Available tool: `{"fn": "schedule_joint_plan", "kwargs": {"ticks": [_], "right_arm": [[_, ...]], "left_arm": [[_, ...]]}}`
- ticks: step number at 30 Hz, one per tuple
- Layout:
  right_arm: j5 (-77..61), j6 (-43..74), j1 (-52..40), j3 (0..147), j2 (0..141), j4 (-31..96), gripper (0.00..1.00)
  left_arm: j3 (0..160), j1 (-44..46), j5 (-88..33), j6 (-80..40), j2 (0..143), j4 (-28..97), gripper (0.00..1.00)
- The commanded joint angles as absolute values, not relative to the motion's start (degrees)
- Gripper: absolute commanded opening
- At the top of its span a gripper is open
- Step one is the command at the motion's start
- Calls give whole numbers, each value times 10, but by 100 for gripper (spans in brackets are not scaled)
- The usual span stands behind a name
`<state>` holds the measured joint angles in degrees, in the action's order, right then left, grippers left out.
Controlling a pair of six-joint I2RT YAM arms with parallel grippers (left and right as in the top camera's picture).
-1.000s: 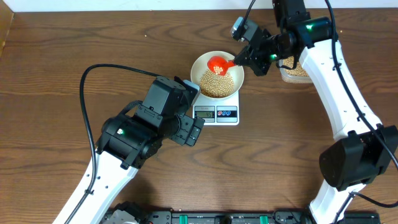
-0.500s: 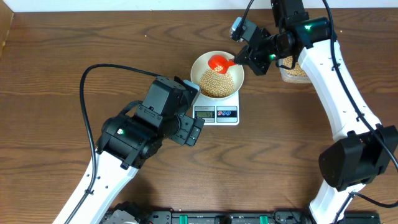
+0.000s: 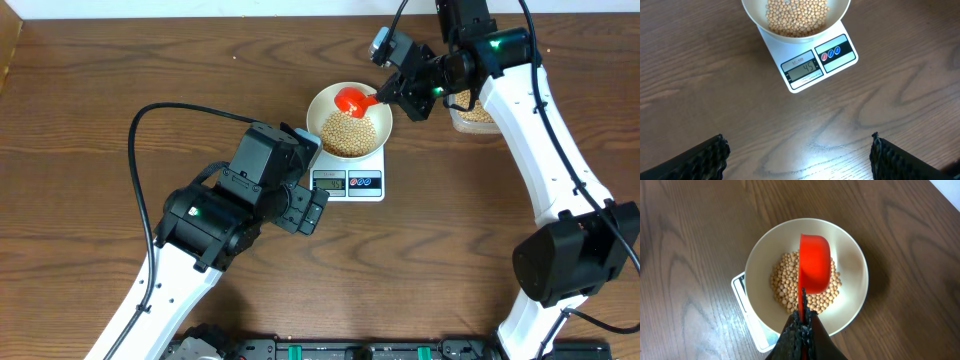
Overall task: Scoop item into bowl and weigh 50g on scale
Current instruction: 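Hold the scoop over the bowl and shake out remaining chickpeas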
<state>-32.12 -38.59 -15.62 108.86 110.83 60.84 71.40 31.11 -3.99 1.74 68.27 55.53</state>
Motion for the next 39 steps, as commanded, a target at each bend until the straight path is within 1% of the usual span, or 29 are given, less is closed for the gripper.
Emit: {"fn": "schedule_joint_plan", "kwargs": {"ticks": [1, 32, 39], "right_arm": [[-325, -395, -159, 1099, 1095, 609, 1], [-325, -388, -159, 1099, 1095, 608, 1], [-312, -407, -182, 1099, 1073, 604, 1]], "left_arm": [[728, 308, -41, 22, 686, 557, 92], [728, 308, -41, 21, 686, 557, 92], [728, 308, -41, 22, 686, 557, 92]]}}
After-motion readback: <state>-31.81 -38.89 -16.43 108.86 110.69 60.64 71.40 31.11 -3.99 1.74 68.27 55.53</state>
